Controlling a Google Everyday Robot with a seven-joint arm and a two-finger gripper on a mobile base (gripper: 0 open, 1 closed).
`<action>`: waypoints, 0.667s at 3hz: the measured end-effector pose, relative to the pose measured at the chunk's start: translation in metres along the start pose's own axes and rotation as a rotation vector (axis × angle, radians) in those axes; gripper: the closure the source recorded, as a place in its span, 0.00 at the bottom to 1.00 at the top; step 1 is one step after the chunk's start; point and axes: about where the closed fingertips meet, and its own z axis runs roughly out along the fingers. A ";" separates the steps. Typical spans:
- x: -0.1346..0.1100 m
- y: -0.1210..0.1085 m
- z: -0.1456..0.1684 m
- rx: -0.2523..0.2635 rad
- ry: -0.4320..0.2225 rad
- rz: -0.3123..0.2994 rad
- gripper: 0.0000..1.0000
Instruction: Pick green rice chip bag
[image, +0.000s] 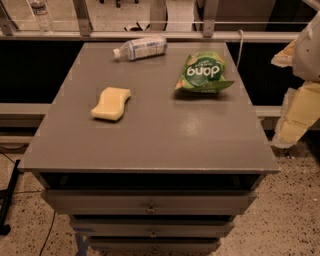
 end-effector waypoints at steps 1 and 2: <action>0.000 0.000 0.000 0.000 0.000 0.000 0.00; -0.008 -0.014 0.005 0.024 -0.048 0.053 0.00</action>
Offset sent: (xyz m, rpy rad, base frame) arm 0.0407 0.0083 -0.0031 0.1399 -0.0531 -0.1103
